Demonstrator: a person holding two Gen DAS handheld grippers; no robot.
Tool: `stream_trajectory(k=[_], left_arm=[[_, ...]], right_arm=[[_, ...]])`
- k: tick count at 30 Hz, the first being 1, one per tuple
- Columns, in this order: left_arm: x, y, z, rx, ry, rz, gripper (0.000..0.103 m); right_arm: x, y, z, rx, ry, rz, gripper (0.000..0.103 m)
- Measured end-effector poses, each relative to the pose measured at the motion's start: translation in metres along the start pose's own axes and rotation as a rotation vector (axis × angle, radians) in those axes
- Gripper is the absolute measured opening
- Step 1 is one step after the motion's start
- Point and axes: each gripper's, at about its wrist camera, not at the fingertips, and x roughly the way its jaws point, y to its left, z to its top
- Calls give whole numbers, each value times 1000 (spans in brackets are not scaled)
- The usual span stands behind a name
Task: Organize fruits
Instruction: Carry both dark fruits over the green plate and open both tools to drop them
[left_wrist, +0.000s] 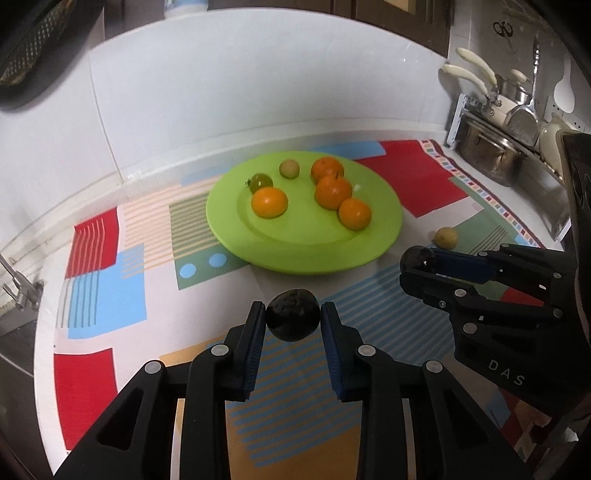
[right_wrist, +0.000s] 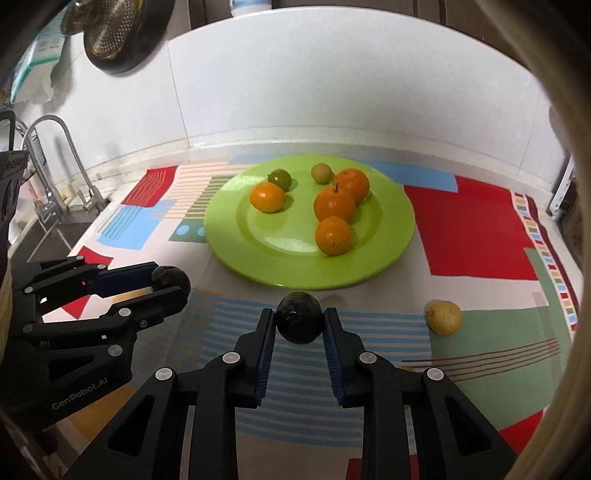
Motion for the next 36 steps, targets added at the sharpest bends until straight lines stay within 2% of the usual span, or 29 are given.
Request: stream_trajectory(k=[12,19,28,36], left_arm=[[-40,-10,18,36,-103,1,31],[-49,-13,45,90,-170,15,31],[-28,-2,86,83,-174,-5,31],[2,3,113,91,-155,-6,31]], right_arm=[[-44,1,14,-12,-98,14,27],[-61,1,32,-28,-157,24,27],[-47,-15,75,-25,-171,32,27],[-15,-32,106,-14,-127,21,27]])
